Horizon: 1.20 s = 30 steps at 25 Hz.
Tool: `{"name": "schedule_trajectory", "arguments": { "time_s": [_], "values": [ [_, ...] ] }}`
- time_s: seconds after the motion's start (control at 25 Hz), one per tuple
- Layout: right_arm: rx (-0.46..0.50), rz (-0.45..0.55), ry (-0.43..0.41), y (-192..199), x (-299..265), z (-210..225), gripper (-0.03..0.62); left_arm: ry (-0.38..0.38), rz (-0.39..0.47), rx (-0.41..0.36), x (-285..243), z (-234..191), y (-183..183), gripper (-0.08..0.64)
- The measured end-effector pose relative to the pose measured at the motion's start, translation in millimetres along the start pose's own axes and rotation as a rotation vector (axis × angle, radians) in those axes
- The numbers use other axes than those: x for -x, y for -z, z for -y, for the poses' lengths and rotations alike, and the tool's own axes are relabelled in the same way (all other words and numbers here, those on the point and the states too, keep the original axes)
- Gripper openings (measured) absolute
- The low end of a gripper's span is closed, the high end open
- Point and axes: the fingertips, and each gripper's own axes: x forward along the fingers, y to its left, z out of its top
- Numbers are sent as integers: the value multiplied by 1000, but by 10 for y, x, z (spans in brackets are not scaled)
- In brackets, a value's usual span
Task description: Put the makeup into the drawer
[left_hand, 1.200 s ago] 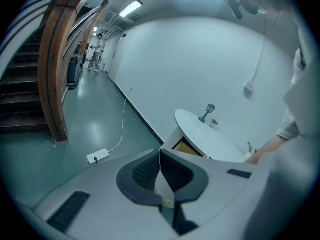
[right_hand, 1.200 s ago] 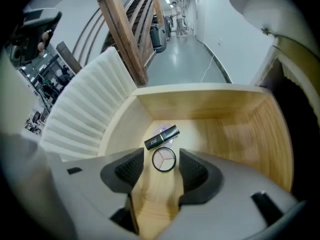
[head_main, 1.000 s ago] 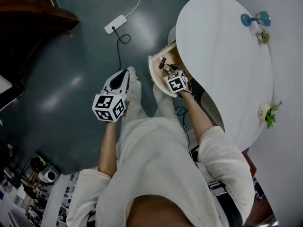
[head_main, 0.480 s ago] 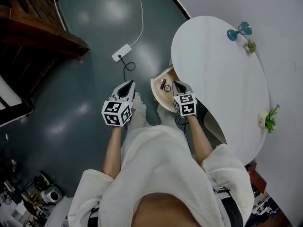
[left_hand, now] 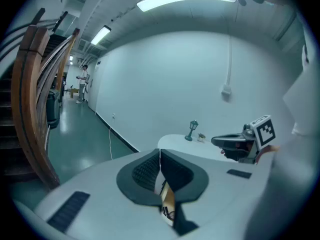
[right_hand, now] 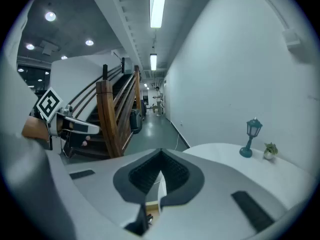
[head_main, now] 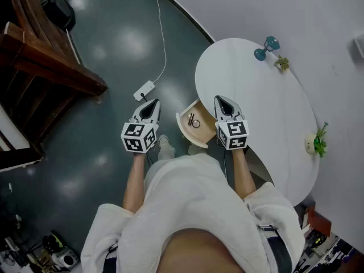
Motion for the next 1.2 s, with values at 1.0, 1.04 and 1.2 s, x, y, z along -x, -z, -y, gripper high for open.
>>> {"name": "schedule_trajectory", "arguments": {
  "time_s": [1.0, 1.04, 1.2],
  "values": [
    [19, 159, 99, -628, 349, 238, -5, 33, 111, -92, 32, 199, -646, 12],
    [22, 159, 99, -635, 346, 231, -3, 33, 110, -93, 35, 195, -646, 12],
    [35, 153, 98, -630, 316, 238, -3, 37, 108, -95, -2, 206, -646, 12]
  ]
}}
